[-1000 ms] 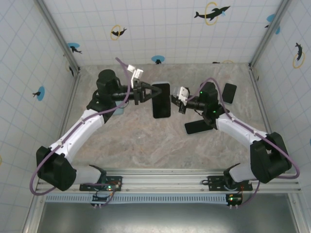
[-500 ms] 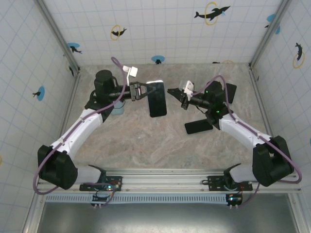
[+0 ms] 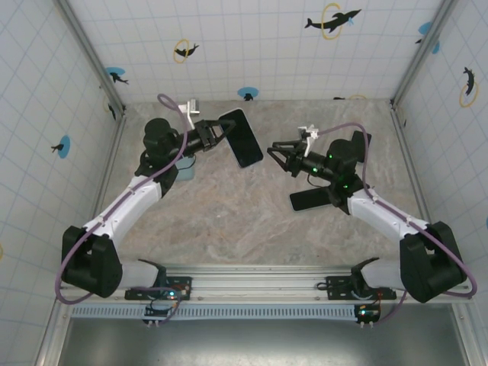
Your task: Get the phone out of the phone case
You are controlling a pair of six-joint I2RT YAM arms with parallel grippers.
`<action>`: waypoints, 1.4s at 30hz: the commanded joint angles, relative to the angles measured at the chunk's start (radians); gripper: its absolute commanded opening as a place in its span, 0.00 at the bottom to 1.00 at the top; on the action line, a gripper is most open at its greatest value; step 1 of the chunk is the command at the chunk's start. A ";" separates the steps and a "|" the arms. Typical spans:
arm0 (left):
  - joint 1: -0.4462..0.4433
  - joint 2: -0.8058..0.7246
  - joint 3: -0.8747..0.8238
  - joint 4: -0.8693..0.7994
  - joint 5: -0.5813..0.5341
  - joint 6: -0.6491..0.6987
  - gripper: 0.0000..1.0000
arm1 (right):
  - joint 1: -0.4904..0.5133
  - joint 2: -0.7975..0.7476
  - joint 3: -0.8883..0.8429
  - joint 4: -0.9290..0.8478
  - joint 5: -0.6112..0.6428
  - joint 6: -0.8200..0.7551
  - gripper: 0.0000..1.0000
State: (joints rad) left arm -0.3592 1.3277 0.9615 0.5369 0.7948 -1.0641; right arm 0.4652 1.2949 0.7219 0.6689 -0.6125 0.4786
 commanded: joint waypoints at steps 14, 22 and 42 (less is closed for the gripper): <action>-0.005 -0.025 -0.059 0.228 -0.061 -0.132 0.00 | 0.042 0.035 -0.037 0.205 -0.046 0.307 0.37; -0.006 -0.021 -0.073 0.275 -0.054 -0.165 0.00 | 0.056 0.046 -0.042 0.185 -0.049 0.298 0.36; -0.006 -0.024 -0.070 0.245 -0.061 -0.148 0.00 | 0.015 0.042 -0.086 0.328 -0.084 0.414 0.36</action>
State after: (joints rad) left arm -0.3599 1.3277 0.8814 0.6983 0.7315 -1.1912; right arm 0.4717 1.3228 0.6380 0.9176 -0.6704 0.8680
